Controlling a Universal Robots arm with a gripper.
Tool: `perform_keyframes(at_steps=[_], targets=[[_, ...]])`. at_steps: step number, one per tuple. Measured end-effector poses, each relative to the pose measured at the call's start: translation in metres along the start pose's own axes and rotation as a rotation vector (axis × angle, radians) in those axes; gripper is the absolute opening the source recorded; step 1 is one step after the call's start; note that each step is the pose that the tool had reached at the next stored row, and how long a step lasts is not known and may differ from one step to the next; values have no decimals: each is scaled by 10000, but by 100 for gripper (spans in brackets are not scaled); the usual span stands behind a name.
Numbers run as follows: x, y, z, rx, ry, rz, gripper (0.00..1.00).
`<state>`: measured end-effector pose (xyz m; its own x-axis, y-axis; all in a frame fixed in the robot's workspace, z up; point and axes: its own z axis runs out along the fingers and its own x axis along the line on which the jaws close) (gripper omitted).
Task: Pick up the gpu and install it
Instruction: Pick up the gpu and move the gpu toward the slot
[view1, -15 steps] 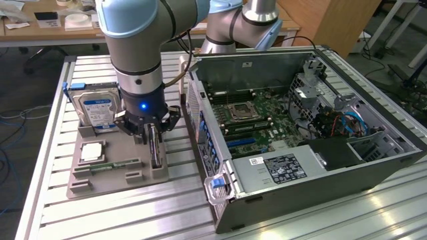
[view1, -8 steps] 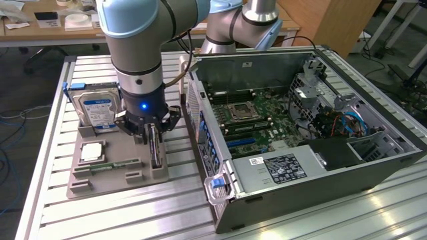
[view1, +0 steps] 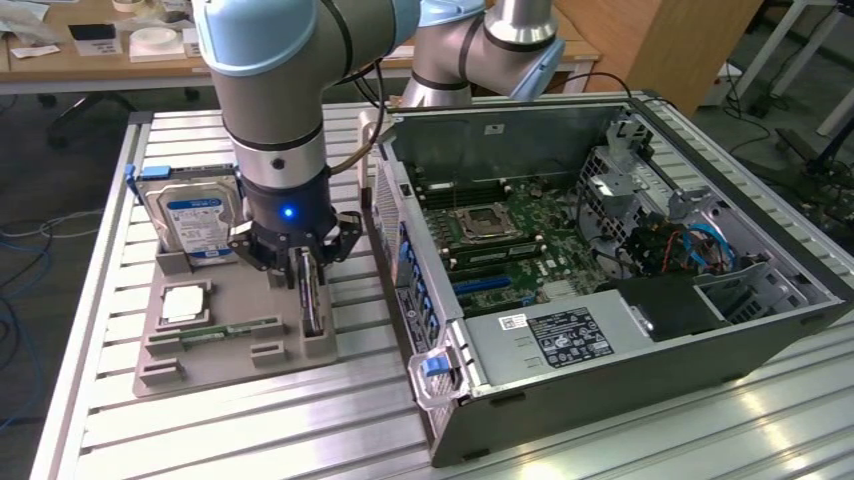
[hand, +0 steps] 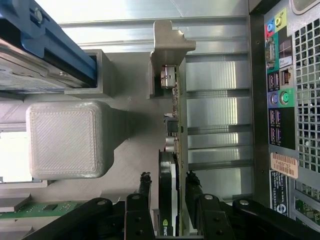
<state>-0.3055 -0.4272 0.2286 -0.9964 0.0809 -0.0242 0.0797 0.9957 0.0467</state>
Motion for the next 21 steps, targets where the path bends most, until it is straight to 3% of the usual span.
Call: perform_keyframes(at_steps=[2, 4, 5, 21], targets=[[0, 0, 0, -1, 0, 1, 34], [0, 0, 0, 0, 0, 0, 34], [0, 0, 0, 0, 0, 0, 27], [-1, 0, 0, -13, 5, -83, 27]])
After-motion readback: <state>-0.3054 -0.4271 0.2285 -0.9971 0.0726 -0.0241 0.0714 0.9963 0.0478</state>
